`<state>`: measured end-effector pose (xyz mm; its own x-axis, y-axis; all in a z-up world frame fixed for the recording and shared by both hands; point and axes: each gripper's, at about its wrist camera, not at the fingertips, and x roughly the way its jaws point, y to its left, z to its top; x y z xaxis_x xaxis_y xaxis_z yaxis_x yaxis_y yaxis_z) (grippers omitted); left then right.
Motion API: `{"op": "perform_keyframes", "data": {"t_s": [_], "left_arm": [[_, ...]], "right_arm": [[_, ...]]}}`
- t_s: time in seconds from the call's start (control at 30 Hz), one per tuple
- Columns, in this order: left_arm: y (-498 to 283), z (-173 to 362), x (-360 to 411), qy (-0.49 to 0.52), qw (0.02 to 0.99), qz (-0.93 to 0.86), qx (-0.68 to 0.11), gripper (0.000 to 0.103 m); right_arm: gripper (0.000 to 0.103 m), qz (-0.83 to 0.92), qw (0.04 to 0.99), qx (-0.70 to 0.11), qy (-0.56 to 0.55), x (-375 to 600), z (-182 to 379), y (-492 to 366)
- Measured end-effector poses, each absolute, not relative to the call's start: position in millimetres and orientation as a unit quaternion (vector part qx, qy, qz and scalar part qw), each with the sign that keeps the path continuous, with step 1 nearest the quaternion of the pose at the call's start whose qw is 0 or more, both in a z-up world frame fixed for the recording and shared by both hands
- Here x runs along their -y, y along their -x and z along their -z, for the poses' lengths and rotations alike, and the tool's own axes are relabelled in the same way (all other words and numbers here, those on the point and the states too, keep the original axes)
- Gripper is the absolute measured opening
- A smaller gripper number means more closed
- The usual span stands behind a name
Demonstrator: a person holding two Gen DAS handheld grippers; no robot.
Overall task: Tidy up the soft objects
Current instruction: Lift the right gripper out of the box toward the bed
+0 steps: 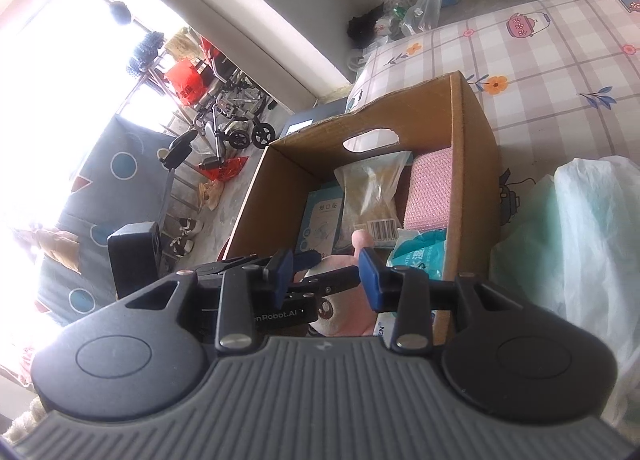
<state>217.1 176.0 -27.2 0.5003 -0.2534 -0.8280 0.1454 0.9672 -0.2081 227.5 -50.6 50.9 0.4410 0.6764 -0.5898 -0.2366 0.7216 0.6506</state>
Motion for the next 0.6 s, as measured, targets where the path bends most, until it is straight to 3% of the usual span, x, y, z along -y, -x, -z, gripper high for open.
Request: {"op": "perform_keyframes", "data": {"t_s": [0.37,0.5,0.6], "left_arm": [[-196.8,-7.9,-188.0,0.106,0.873,0.088,-0.468,0.084],[-188.6,-14.6,-187.8,0.125,0.868,0.072,-0.476,0.084],[-183.9,-22.6,-176.4,0.129,0.868,0.075,-0.474,0.084]], "right_arm": [[0.041,-0.262,0.838,-0.395,-0.270,109.2,-66.5,-194.4],[0.042,-0.239,0.849,-0.369,-0.295,150.2,-69.3,-172.8],[0.048,-0.204,0.867,-0.344,-0.297,185.5,-73.3,-155.2]]}}
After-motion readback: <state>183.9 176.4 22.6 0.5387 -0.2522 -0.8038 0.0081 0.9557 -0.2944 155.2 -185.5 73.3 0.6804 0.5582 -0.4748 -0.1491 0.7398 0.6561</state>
